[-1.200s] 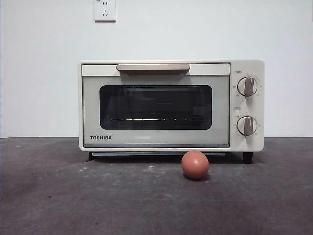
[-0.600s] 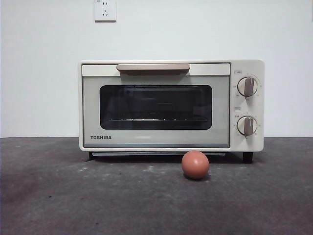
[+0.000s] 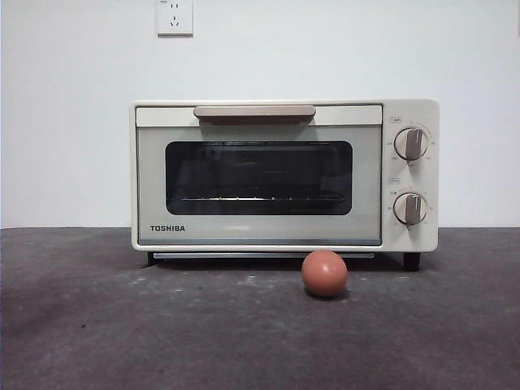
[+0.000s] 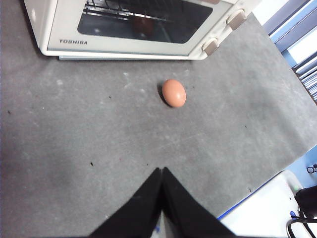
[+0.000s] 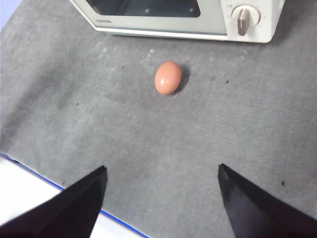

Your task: Eggoven

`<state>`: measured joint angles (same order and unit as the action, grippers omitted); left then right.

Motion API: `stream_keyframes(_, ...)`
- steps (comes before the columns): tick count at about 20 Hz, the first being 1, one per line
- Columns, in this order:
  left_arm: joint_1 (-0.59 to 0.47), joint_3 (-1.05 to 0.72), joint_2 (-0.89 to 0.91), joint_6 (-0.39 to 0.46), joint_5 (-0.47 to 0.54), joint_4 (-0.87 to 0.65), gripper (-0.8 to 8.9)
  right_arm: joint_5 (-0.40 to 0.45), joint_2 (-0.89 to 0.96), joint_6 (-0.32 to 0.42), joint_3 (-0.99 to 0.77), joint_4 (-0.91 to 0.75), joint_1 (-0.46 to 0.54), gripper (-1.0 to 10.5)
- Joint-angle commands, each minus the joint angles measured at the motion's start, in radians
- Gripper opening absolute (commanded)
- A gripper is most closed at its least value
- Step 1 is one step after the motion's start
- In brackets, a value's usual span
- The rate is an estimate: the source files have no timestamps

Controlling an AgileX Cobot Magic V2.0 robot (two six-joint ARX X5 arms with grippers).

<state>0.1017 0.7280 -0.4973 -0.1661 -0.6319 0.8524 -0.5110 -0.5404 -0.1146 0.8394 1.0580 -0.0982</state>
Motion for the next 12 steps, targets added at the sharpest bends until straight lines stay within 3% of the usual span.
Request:
stream_keyframes(1, 0.003, 0.017, -0.005, 0.016, -0.005, -0.014, 0.06, -0.014, -0.053, -0.045, 0.013, -0.042, -0.006, 3.7)
stream_keyframes(7, 0.003, 0.017, -0.005, 0.016, -0.005, -0.015, 0.06, -0.01, -0.198, -0.108, 0.013, -0.155, -0.072, 3.7)
stream_keyframes(12, 0.003, 0.017, -0.005, 0.016, -0.005, -0.015, 0.06, 0.052, -0.343, -0.166, 0.013, -0.282, -0.178, 3.7)
